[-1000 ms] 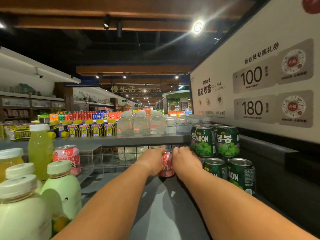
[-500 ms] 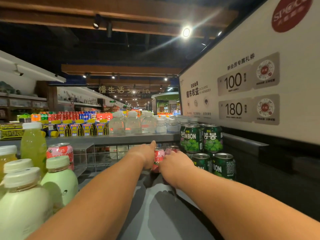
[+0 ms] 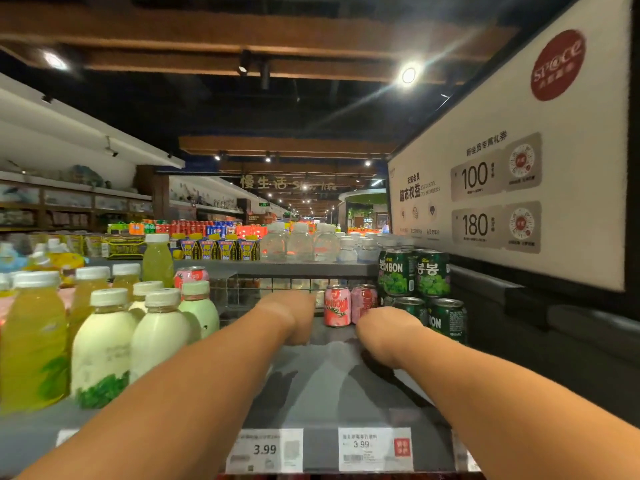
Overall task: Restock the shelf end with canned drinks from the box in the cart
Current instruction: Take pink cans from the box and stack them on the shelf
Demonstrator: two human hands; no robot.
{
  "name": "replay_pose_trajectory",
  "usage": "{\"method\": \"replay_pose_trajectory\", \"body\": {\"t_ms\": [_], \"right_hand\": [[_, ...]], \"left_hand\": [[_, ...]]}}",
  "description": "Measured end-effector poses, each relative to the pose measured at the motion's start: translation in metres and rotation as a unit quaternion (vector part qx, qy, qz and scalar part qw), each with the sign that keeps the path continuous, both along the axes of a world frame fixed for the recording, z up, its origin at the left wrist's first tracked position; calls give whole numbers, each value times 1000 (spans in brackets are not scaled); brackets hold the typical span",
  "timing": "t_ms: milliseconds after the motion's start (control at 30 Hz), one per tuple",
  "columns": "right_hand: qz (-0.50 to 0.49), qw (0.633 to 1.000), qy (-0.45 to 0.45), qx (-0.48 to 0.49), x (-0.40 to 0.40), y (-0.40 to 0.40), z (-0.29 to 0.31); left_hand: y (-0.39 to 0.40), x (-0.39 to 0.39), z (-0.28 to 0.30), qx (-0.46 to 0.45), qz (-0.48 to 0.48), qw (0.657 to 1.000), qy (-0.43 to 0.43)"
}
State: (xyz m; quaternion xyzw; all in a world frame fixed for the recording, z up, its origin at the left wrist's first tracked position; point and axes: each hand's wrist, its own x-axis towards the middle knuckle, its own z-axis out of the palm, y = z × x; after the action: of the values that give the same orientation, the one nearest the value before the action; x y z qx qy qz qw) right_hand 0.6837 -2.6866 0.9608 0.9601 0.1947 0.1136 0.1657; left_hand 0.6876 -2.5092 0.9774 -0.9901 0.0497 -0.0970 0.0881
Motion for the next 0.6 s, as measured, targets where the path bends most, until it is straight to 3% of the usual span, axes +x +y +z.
{"method": "replay_pose_trajectory", "body": {"t_ms": [100, 200, 400, 600], "right_hand": [[50, 999, -18, 14, -21, 14, 3], [105, 991, -35, 78, -46, 44, 3], [188, 958, -25, 214, -130, 112, -16], [225, 914, -7, 338, -204, 162, -73]], "left_hand": [[6, -33, -4, -26, 6, 999, -45], [21, -74, -10, -36, 21, 994, -105], [65, -173, -14, -53, 87, 985, -139], [115, -271, -56, -163, 126, 963, -175]]}}
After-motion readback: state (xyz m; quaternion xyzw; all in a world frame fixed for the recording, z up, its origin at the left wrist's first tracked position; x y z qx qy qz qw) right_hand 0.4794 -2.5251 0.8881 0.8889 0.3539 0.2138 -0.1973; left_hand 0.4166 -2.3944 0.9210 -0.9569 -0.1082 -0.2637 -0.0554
